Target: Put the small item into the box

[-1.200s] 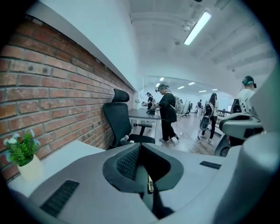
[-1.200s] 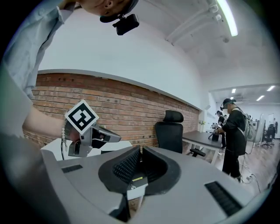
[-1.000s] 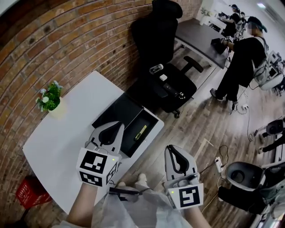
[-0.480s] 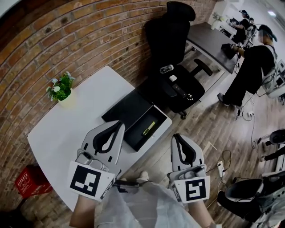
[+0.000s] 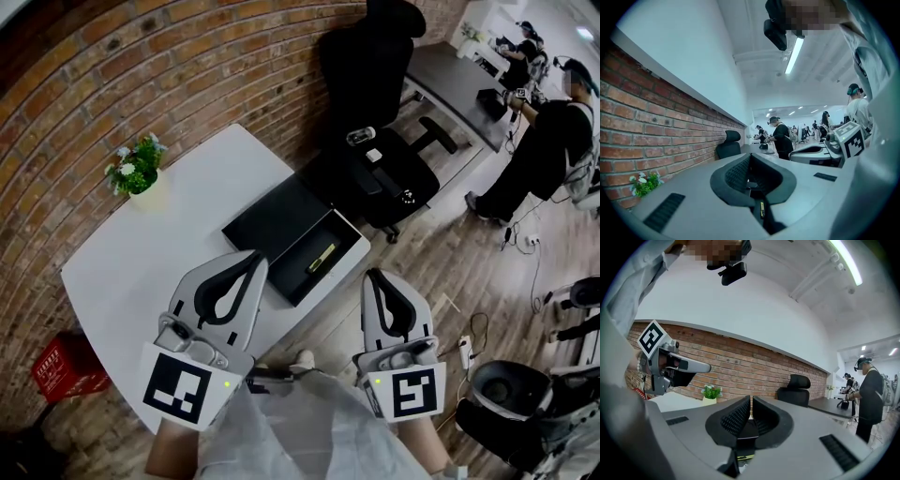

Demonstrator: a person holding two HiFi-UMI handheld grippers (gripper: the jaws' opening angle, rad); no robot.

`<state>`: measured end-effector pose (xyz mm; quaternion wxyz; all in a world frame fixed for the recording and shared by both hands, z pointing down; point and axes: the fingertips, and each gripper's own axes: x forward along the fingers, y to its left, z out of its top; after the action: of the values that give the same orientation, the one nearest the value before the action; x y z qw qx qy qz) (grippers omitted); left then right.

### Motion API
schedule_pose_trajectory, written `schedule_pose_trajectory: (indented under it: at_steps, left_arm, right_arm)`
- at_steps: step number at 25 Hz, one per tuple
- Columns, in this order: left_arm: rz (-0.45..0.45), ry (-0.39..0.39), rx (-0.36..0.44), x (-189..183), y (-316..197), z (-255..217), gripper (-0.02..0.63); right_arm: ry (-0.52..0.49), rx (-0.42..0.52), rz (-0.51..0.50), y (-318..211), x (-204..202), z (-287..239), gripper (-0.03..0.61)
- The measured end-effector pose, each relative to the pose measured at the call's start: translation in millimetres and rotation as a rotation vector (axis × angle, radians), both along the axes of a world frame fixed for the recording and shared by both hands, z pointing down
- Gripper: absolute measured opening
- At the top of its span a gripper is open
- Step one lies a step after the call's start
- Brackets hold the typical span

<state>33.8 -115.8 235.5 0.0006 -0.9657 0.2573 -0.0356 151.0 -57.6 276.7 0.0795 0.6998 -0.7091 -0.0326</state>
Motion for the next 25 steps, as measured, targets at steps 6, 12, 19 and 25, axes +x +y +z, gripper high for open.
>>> schedule_pose_trajectory:
  at_steps: [6, 12, 19, 25]
  left_arm:
    - [0.022, -0.010, 0.002, 2.7, 0.2, 3.6, 0.018]
    - [0.026, -0.011, -0.001, 6.7, -0.4, 6.0, 0.018]
    - [0.034, -0.012, -0.003, 8.7, -3.9, 8.0, 0.018]
    - [0.034, -0.011, -0.015, 9.7, -6.3, 9.4, 0.018]
  right_arm:
    - [-0.001, -0.003, -0.004, -1.7, -1.8, 1.4, 0.048]
    - [0.001, -0.008, -0.007, -3.6, -1.1, 3.4, 0.049]
    - [0.008, -0.014, -0.014, -8.0, -3.7, 4.0, 0.048]
    - [-0.003, -0.017, -0.013, -10.1, -4.3, 5.1, 0.048]
